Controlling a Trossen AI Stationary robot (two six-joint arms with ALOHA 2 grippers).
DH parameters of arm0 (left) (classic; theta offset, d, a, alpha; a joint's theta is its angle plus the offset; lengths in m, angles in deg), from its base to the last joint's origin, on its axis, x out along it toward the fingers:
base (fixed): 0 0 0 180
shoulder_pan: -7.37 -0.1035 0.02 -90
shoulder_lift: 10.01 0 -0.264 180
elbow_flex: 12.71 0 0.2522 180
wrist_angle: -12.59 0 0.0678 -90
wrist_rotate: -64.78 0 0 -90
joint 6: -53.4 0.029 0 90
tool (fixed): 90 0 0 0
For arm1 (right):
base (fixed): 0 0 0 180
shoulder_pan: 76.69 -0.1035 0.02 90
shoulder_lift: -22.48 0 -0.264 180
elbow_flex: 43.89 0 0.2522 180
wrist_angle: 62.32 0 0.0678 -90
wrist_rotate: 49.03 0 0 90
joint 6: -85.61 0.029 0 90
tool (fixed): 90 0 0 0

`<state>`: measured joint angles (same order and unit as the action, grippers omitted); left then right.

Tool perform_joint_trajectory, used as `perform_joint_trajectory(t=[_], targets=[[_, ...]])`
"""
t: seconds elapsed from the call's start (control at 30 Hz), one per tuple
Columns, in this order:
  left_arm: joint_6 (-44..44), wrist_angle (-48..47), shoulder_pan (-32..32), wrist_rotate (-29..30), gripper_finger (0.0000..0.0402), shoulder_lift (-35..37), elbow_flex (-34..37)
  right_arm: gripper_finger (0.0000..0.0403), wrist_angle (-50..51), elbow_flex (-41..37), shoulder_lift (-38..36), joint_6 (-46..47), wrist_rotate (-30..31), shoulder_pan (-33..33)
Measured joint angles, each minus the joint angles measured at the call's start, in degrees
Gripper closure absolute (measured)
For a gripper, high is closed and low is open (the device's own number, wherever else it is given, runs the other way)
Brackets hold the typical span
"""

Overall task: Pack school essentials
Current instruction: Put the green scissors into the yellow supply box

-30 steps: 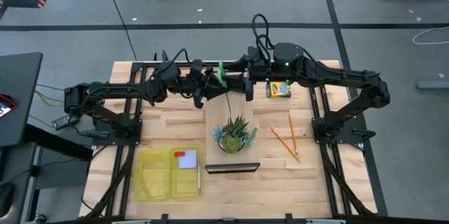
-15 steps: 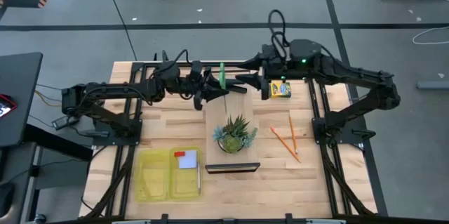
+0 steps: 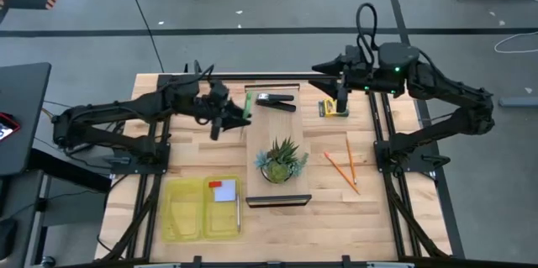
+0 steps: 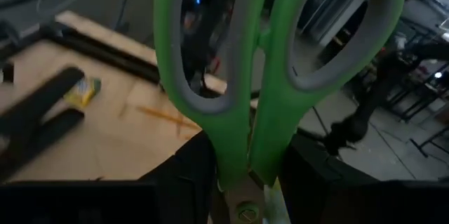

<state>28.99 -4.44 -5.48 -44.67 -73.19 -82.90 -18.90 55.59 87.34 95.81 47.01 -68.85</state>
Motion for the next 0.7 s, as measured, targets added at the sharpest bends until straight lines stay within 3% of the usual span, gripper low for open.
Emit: perform_joint_trajectory(t=[0.37,0.7], targets=[[-3.51,-19.71,0.93,-1.17,0.0268,8.43,0.00,0.0177,0.99,0.00,-0.18,-0.75,0.81,0.02],[-11.63,-33.20,12.56,2.16,0.0264,8.96,0.02,0.0177,0.95,0.00,-0.09,-0.77,1.75,0.02]])
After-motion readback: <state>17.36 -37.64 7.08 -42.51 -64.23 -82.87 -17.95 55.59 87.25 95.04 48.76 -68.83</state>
